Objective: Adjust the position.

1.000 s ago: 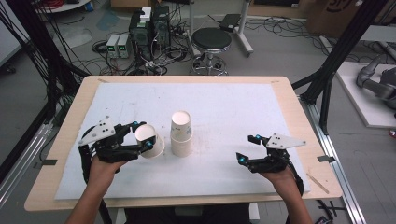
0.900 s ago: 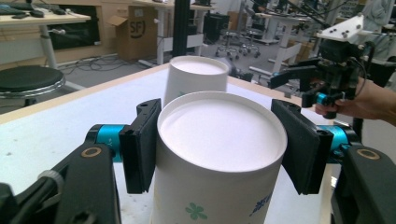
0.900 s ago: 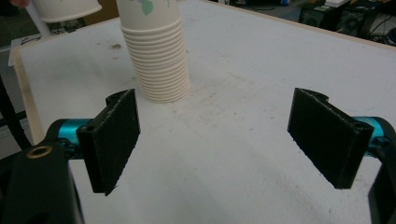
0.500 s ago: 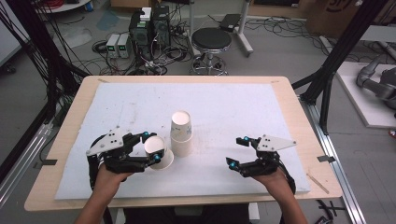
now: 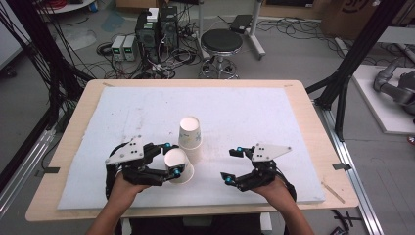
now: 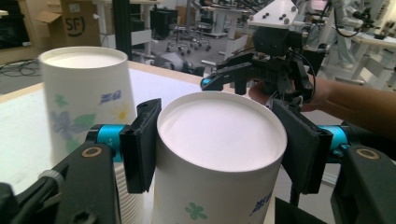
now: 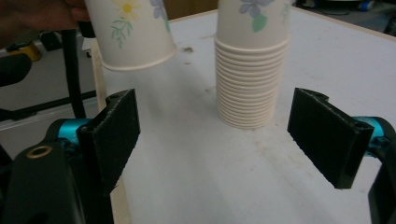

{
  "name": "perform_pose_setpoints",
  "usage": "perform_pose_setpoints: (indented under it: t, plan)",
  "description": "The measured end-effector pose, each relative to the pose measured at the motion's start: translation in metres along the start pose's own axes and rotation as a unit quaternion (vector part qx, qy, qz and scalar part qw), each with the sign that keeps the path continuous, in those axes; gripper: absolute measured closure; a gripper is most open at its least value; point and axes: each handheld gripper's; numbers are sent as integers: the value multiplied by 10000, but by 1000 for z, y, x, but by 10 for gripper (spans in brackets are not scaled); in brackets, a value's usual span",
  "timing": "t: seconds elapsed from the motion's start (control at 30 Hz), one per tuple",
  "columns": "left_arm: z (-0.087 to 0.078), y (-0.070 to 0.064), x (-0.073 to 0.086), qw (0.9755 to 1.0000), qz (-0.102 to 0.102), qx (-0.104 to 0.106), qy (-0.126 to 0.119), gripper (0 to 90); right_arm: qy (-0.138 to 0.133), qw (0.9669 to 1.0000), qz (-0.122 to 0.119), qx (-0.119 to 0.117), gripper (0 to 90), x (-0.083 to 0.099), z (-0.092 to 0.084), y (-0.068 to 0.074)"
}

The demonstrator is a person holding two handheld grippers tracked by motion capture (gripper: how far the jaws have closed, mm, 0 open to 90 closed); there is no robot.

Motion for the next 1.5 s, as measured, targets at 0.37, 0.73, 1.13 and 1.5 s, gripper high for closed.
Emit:
perform_pose_setpoints:
  t: [0.37, 0.73, 1.13, 1.5]
  plan:
    - [25, -10, 2, 9993, 8, 362, -13, 366, 101, 9980, -215, -592, 173, -13, 34, 4]
    - [40, -17, 3, 9978, -23, 668, -36, 366, 170, 9938, -197, -1083, 193, -16, 58, 5]
    - [43, -20, 2, 9990, 30, 372, 263, 137, 481, 9919, -317, -1129, 379, -16, 53, 4]
    - [38, -15, -5, 9949, 323, 516, 807, 133, 1373, 9841, -702, -887, 395, -30, 46, 4]
Point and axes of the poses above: each handheld gripper's, and its own axes: z roughly forward along the jaws, x roughly out of its underside, y roughly to its left, and after that the axes turned 15 degrees about -x, right-handed
